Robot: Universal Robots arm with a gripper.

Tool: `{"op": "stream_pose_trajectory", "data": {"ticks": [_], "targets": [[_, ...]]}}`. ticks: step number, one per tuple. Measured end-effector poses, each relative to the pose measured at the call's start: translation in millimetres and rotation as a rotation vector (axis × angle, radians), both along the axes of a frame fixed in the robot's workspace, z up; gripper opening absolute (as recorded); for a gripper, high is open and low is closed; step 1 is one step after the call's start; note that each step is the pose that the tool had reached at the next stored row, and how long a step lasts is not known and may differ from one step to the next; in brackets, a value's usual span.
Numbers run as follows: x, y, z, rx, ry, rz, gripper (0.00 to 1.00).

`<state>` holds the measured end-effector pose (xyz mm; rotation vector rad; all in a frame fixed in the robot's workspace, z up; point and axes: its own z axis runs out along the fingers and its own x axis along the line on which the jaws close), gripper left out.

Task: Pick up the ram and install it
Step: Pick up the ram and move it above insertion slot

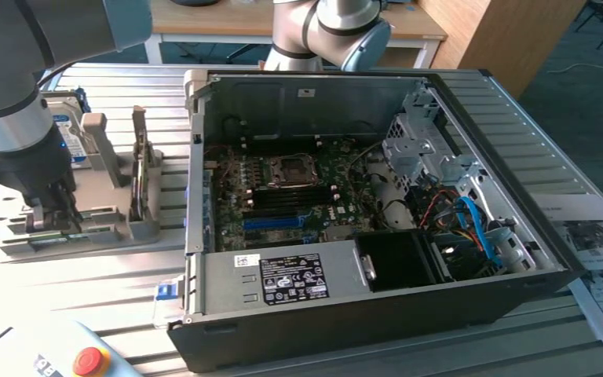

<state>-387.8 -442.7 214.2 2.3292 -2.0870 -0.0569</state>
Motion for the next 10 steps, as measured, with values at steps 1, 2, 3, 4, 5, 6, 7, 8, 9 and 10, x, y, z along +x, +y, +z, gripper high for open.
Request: {"op": "stream_pose_trajectory", "data": {"ticks": [1, 2, 3, 4, 5, 6, 7, 8, 9, 10], "targets": [[0.0, 0.0, 0.0, 0.0001, 0.0000, 0.000, 0.24], [0.0, 0.0, 0.0, 0.0001, 0.0000, 0.000, 0.24], [0.0, 0.0, -0.1, 0.0001, -0.0001, 0.000, 0.24], [0.0, 0.0, -0.1, 0.0001, -0.0001, 0.000, 0.24], [0.0, 0.0, -0.2, 0.0001, -0.0001, 0.000, 0.24], [0.1, 0.1, -0.9, 0.0004, -0.0005, 0.000, 0.24], [0.1, 0.1, -1.4, 0.0003, -0.0005, 0.000, 0.24], [0.1, 0.2, -2.0, 0.0002, -0.0003, 0.000, 0.24], [0.0, 0.2, -2.7, 0.0002, -0.0003, 0.000, 0.24], [0.0, 0.3, -3.5, 0.0002, -0.0003, 0.000, 0.24]]}}
